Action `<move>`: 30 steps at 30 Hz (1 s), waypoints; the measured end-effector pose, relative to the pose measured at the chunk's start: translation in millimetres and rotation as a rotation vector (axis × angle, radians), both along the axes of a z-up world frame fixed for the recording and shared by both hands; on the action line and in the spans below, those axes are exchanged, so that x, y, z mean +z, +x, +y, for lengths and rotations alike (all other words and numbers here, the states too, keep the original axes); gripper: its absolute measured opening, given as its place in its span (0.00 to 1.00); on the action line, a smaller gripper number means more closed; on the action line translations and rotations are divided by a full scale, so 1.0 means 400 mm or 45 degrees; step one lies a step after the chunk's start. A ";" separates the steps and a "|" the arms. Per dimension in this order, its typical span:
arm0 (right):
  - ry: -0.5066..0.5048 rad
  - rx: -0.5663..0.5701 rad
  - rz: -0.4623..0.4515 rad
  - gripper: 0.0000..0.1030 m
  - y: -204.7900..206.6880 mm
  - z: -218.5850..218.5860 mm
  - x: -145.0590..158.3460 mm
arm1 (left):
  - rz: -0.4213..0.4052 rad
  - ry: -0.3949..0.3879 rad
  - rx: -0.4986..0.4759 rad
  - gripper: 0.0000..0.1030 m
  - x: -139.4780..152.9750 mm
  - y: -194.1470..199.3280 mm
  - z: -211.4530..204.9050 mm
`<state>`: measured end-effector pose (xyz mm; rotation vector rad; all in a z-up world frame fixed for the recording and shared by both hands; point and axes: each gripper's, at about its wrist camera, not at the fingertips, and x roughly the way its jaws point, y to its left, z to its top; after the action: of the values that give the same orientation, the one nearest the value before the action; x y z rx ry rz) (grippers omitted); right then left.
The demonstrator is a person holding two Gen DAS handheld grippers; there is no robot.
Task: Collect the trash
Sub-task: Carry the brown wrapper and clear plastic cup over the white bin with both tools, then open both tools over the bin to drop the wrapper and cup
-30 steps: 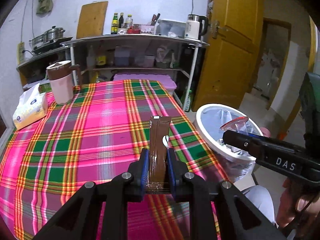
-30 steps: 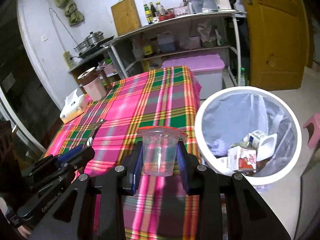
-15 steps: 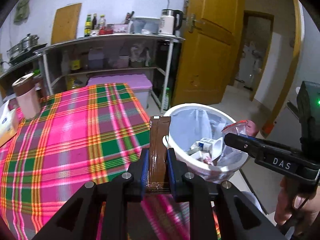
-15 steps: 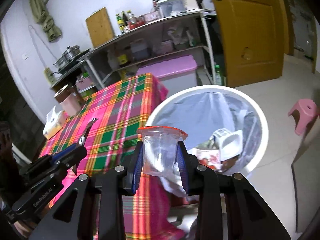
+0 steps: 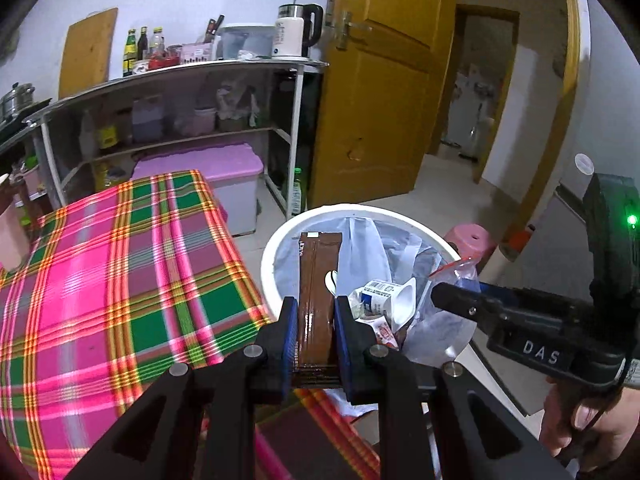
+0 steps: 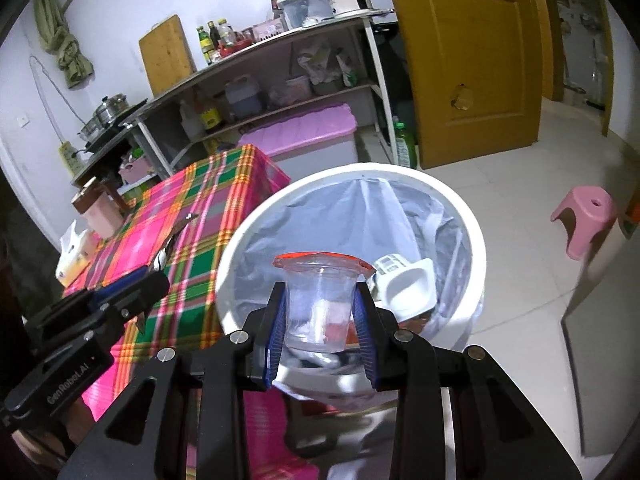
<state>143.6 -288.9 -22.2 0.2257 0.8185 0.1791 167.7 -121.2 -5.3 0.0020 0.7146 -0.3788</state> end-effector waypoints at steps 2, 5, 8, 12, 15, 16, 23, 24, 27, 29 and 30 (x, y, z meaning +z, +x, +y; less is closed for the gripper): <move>-0.010 -0.006 0.006 0.33 0.005 -0.007 -0.005 | 0.009 0.001 -0.012 0.18 -0.006 0.014 -0.012; -0.026 -0.012 0.018 0.33 0.016 -0.015 -0.013 | 0.023 0.005 -0.030 0.18 -0.016 0.032 -0.028; -0.037 -0.017 0.031 0.33 0.028 -0.024 -0.024 | 0.039 0.007 -0.043 0.19 -0.031 0.052 -0.043; -0.048 -0.017 0.052 0.33 0.047 -0.032 -0.039 | 0.066 0.005 -0.057 0.19 -0.048 0.076 -0.057; -0.053 -0.016 0.062 0.33 0.054 -0.035 -0.046 | 0.083 0.004 -0.071 0.19 -0.061 0.091 -0.068; -0.054 -0.013 0.065 0.33 0.056 -0.036 -0.049 | 0.088 0.002 -0.072 0.19 -0.064 0.095 -0.070; -0.066 -0.020 0.072 0.35 0.063 -0.038 -0.058 | 0.108 -0.006 -0.087 0.20 -0.073 0.107 -0.080; -0.067 -0.020 0.069 0.36 0.062 -0.038 -0.057 | 0.107 -0.007 -0.088 0.20 -0.074 0.108 -0.080; -0.064 -0.022 0.059 0.41 0.059 -0.036 -0.056 | 0.109 -0.015 -0.092 0.28 -0.072 0.108 -0.081; -0.066 -0.023 0.055 0.41 0.057 -0.037 -0.054 | 0.104 -0.016 -0.090 0.28 -0.069 0.107 -0.081; -0.068 -0.023 0.054 0.41 0.056 -0.036 -0.053 | 0.100 -0.016 -0.088 0.28 -0.067 0.105 -0.080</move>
<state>165.9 -303.5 -43.6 0.1868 0.8618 0.1360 209.7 -153.1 -32.1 -0.0005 0.7913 -0.4515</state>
